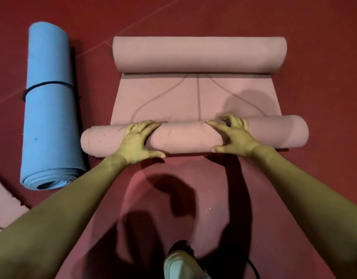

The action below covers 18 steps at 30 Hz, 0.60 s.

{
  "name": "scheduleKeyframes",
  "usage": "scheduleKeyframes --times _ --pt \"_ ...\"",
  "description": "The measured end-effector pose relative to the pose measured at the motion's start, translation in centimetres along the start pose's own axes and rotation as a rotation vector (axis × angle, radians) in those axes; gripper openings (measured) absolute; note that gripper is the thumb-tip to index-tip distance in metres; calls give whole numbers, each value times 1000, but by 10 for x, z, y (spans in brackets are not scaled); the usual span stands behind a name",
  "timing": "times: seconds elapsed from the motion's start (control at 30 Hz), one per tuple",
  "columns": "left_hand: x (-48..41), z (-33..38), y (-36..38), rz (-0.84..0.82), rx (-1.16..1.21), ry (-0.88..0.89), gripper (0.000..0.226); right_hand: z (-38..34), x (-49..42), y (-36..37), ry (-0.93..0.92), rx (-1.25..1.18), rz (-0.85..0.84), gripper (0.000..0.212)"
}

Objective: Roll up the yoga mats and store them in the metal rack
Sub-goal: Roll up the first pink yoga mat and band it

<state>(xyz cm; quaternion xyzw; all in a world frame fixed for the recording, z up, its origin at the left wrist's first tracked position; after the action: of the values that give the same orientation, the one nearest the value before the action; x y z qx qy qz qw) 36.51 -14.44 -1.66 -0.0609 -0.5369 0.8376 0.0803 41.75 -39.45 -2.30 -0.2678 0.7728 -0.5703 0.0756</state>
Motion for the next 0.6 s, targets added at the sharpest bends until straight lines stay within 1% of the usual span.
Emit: scheduleKeyframes --times 0.13,0.2,0.27,0.33,0.43,0.53,0.6 --pt "-8 -1 2 -52 -81 23 118 -2 -9 6 -4 127 -79 114" --pt "-11 -2 6 -54 -139 16 118 -4 -12 6 15 154 -77 113" --pt "-13 0 7 -26 -176 16 113 -4 -13 5 41 171 -56 108" --pt "-14 1 6 -10 -181 18 109 -5 -15 4 61 183 -41 105" --pt "-13 1 6 -36 -186 -3 109 -11 -18 0 63 160 -40 103" --pt "-6 0 7 -62 -164 -36 111 -13 -8 2 44 159 -58 105" --pt "5 5 10 -114 -135 -36 110 -14 10 6 38 154 -87 109"
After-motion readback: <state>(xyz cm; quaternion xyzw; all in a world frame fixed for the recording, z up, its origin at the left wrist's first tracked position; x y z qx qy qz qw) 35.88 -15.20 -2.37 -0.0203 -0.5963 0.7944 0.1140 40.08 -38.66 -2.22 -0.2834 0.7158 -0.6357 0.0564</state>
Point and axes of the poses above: each hand's wrist, its own x-axis away from the middle knuckle, its own y-axis out of the palm, z = x × y, the point moved 10 cm from there along -x, towards the middle knuckle
